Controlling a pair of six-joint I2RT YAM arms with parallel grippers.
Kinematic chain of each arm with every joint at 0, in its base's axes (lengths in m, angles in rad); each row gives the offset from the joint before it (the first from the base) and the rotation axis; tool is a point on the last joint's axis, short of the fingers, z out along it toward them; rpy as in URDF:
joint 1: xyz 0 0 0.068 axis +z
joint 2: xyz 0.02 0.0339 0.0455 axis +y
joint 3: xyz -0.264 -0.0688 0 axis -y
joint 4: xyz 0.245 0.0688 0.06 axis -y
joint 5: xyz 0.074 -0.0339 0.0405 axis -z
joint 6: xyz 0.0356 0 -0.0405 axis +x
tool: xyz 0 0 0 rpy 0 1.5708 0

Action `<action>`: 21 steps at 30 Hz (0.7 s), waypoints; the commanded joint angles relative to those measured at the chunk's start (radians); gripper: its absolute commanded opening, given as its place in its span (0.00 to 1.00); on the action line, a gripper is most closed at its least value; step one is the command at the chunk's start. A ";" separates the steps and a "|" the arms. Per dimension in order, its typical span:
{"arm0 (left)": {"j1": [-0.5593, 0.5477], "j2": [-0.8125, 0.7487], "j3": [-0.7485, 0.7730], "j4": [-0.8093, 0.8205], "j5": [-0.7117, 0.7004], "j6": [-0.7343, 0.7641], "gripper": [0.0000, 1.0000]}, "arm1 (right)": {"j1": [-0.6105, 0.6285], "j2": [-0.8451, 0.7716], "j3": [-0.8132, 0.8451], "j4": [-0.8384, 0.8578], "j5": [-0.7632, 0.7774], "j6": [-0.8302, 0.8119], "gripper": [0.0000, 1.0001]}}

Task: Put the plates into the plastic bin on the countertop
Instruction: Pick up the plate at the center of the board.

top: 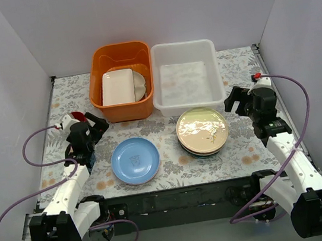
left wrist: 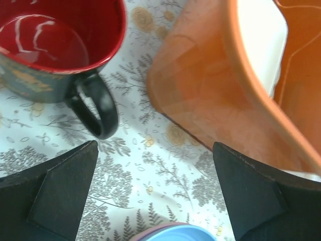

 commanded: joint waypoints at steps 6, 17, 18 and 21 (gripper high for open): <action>0.000 0.006 0.192 -0.123 0.056 -0.013 0.98 | -0.002 -0.001 0.127 -0.080 -0.127 -0.033 0.98; 0.000 0.012 0.252 -0.070 0.386 0.121 0.98 | -0.003 0.027 0.152 -0.123 -0.190 -0.027 0.98; 0.000 0.018 0.260 -0.069 0.406 0.124 0.98 | -0.002 0.025 0.147 -0.121 -0.198 -0.030 0.98; 0.002 0.043 0.267 -0.061 0.487 0.128 0.98 | -0.003 0.031 0.122 -0.110 -0.233 -0.032 0.97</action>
